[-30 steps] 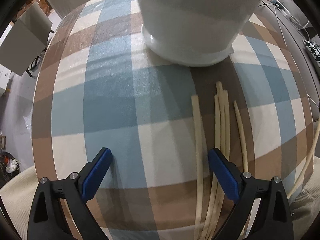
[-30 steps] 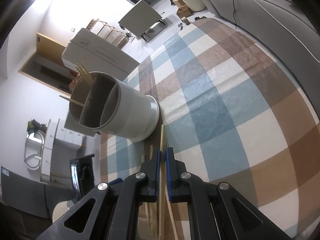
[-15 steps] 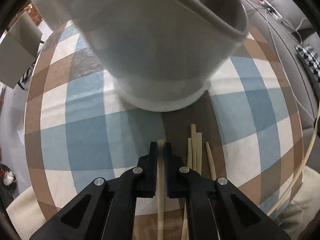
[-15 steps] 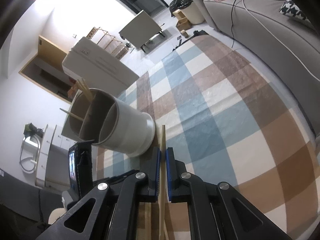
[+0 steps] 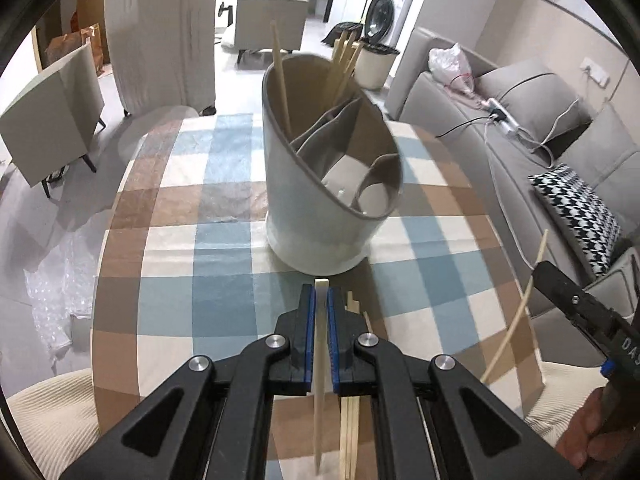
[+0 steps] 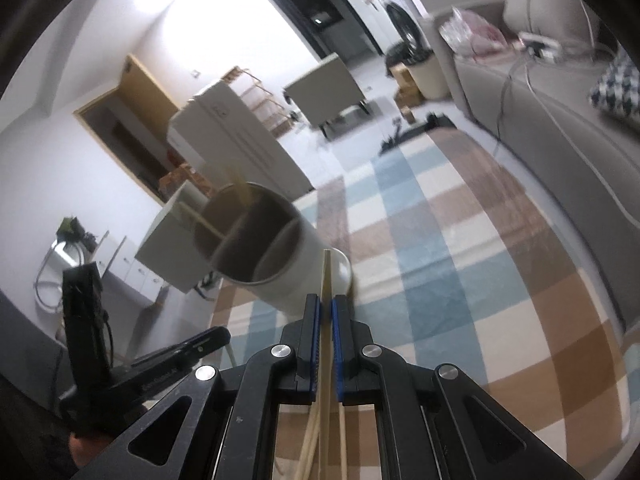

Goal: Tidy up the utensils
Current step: 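Lift both held chopsticks upright above the white holder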

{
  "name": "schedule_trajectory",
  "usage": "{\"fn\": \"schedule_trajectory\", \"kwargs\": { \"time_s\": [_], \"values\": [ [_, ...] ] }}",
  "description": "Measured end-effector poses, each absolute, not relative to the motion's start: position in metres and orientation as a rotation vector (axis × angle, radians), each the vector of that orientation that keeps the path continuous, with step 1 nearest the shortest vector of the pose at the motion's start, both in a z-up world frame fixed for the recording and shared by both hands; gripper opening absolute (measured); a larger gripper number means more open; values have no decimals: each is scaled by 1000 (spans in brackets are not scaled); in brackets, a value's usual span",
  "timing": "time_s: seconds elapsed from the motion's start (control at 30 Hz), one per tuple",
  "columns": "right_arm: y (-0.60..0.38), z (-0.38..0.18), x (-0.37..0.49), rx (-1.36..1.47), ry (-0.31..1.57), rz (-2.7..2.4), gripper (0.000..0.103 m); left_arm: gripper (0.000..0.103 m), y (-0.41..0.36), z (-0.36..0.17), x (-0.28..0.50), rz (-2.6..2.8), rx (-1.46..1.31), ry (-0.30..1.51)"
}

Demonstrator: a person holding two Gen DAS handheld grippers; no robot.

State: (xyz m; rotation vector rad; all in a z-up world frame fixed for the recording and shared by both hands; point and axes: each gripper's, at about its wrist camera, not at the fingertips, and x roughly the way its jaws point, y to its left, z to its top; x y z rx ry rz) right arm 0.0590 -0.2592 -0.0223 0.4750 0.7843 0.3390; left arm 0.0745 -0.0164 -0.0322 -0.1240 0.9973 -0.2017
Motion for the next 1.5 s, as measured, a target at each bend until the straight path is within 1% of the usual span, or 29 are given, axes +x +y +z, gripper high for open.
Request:
{"fn": "schedule_trajectory", "kwargs": {
  "time_s": [0.37,0.53,0.9,1.2,1.5],
  "values": [
    [-244,-5,29,411,740,324,5,1,-19,3,44,-267,-63,993],
    [-245,4,16,403,727,310,5,1,-16,20,36,-280,-85,985],
    [-234,62,9,350,589,366,5,1,-2,89,33,-313,-140,866],
    [-219,118,36,319,484,422,5,1,10,136,56,-315,-138,772],
    [-200,161,102,288,420,459,5,1,28,167,102,-282,-165,672]
  ]
}}
